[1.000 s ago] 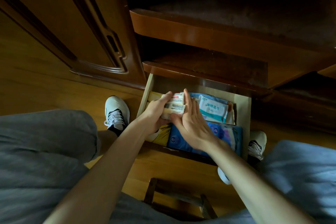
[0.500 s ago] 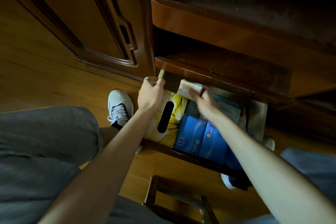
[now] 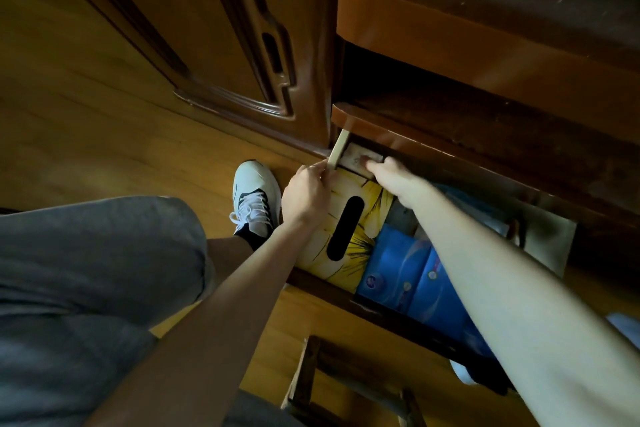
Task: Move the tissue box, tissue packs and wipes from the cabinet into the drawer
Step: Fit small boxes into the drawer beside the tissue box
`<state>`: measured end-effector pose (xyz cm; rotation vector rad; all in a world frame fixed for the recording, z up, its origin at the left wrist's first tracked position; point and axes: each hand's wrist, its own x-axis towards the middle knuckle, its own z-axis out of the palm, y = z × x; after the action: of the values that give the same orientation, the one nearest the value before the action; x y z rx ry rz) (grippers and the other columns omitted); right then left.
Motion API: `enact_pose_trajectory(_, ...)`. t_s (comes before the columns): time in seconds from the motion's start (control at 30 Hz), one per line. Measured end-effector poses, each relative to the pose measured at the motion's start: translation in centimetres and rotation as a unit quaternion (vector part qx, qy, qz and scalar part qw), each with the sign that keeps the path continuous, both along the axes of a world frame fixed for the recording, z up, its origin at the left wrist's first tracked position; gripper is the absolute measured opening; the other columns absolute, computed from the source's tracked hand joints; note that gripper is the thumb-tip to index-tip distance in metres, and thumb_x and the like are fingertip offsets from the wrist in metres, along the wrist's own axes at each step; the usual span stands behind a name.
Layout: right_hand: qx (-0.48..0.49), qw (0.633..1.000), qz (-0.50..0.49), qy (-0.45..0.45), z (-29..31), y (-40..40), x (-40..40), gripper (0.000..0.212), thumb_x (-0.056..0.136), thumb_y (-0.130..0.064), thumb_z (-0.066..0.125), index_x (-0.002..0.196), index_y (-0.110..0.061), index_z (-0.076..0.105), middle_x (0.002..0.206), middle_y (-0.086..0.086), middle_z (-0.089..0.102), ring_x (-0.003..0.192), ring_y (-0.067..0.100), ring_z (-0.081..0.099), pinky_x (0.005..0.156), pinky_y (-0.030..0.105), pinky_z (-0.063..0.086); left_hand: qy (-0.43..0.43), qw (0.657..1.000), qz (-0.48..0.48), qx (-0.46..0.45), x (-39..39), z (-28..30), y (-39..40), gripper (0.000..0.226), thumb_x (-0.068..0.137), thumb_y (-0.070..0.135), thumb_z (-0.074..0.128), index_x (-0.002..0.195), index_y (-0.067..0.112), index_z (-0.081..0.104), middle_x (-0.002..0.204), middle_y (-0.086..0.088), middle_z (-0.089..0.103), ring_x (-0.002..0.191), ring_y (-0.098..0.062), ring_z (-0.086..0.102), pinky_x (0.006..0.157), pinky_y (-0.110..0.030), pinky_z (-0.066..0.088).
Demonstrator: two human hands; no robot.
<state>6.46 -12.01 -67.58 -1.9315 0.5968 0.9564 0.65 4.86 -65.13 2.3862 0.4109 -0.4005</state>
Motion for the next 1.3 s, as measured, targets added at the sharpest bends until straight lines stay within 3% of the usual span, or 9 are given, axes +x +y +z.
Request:
enact_pose_trajectory(0.2, -0.006, 1.000, 0.014, 0.002, 0.1, -0.1, 0.3, 0.079, 0.099, -0.048, 0.057, 0.158, -0.010, 0.021, 0.161, 0.014, 0.030, 0.145, 0.032, 0.032, 0.114, 0.045, 0.028, 0.011, 1.000, -0.003, -0.009, 0.1, 0.1, 0.0, 0.033, 0.100, 0.040, 0.046, 0.123, 0.031, 0.068, 0.100, -0.005, 0.068, 0.093, -0.032, 0.065, 0.072, -0.039, 0.048)
enact_pose_trajectory(0.33, -0.025, 0.999, 0.000, -0.028, 0.1, 0.7, -0.1, 0.074, 0.096, -0.046, 0.064, 0.151, -0.004, 0.036, 0.149, 0.017, 0.047, 0.125, 0.029, 0.049, 0.095, 0.036, 0.038, 0.008, 1.000, -0.013, -0.001, 0.1, 0.3, 0.0, 0.032, 0.102, 0.040, 0.047, 0.124, 0.030, 0.068, 0.099, -0.006, 0.067, 0.092, -0.032, 0.064, 0.073, -0.039, 0.049)
enact_pose_trajectory(0.53, 0.010, 0.997, -0.069, 0.030, 1.0, -0.8, -0.3, 0.096, 0.086, -0.062, 0.067, 0.158, -0.017, 0.023, 0.162, 0.011, 0.028, 0.146, 0.033, 0.030, 0.114, 0.050, 0.029, -0.001, 1.000, -0.019, 0.001, -0.1, 0.2, 0.0, 0.032, 0.102, 0.040, 0.046, 0.121, 0.026, 0.068, 0.097, -0.007, 0.066, 0.091, -0.032, 0.063, 0.069, -0.037, 0.046)
enact_pose_trajectory(0.67, 0.066, 0.994, -0.083, 0.038, 1.8, -1.7, 0.4, 0.076, 0.095, -0.066, 0.046, 0.158, -0.028, 0.026, 0.165, 0.003, 0.024, 0.150, 0.028, 0.025, 0.118, 0.052, 0.019, -0.004, 1.000, -0.027, -0.004, 0.0, -0.1, 0.3, 0.032, 0.102, 0.043, 0.047, 0.119, 0.026, 0.069, 0.100, -0.007, 0.067, 0.092, -0.032, 0.063, 0.070, -0.036, 0.045)
enact_pose_trajectory(0.9, -0.028, 0.995, -0.098, -0.011, 0.5, -5.3, -1.4, 0.051, 0.105, -0.042, 0.045, 0.147, -0.012, 0.045, 0.145, 0.012, 0.053, 0.128, 0.030, 0.053, 0.109, 0.047, 0.043, -0.001, 0.999, -0.038, 0.004, 0.0, 0.0, 0.3, 0.034, 0.103, 0.041, 0.046, 0.125, 0.026, 0.066, 0.105, -0.008, 0.067, 0.097, -0.034, 0.063, 0.076, -0.041, 0.050)
enact_pose_trajectory(1.03, -0.025, 0.994, -0.107, -0.015, 1.1, -4.8, -1.3, 0.061, 0.098, -0.053, 0.052, 0.145, -0.015, 0.047, 0.143, 0.010, 0.054, 0.120, 0.026, 0.056, 0.102, 0.042, 0.046, 0.000, 0.999, -0.047, 0.005, 0.1, 0.1, 0.5, 0.034, 0.104, 0.042, 0.046, 0.127, 0.027, 0.065, 0.107, -0.009, 0.068, 0.098, -0.035, 0.063, 0.077, -0.041, 0.050)
enact_pose_trajectory(1.13, 0.011, 0.999, -0.031, 0.029, 1.7, -2.6, -1.1, 0.084, 0.091, -0.067, 0.052, 0.156, -0.019, 0.030, 0.161, 0.010, 0.031, 0.141, 0.033, 0.037, 0.111, 0.050, 0.031, 0.006, 0.999, -0.041, 0.011, 0.0, 0.1, 0.4, 0.030, 0.103, 0.042, 0.044, 0.118, 0.029, 0.067, 0.100, -0.007, 0.066, 0.093, -0.034, 0.062, 0.069, -0.037, 0.042)
enact_pose_trajectory(1.2, 0.018, 1.000, -0.004, 0.025, 1.2, -0.7, -0.8, 0.081, 0.094, -0.062, 0.051, 0.157, -0.017, 0.030, 0.161, 0.011, 0.030, 0.144, 0.032, 0.034, 0.112, 0.046, 0.031, 0.010, 0.999, -0.033, 0.009, -0.1, 0.0, 0.3, 0.029, 0.102, 0.044, 0.043, 0.112, 0.030, 0.067, 0.097, -0.006, 0.065, 0.090, -0.032, 0.062, 0.067, -0.035, 0.039)
enact_pose_trajectory(1.3, -0.012, 1.000, -0.019, -0.018, 0.6, 1.0, -0.1, 0.067, 0.099, -0.049, 0.053, 0.151, -0.008, 0.038, 0.151, 0.014, 0.044, 0.134, 0.031, 0.045, 0.095, 0.035, 0.037, 0.007, 1.000, -0.027, 0.015, -0.1, -0.2, 0.3, 0.029, 0.101, 0.044, 0.044, 0.114, 0.031, 0.067, 0.096, -0.004, 0.064, 0.088, -0.029, 0.062, 0.066, -0.034, 0.038)
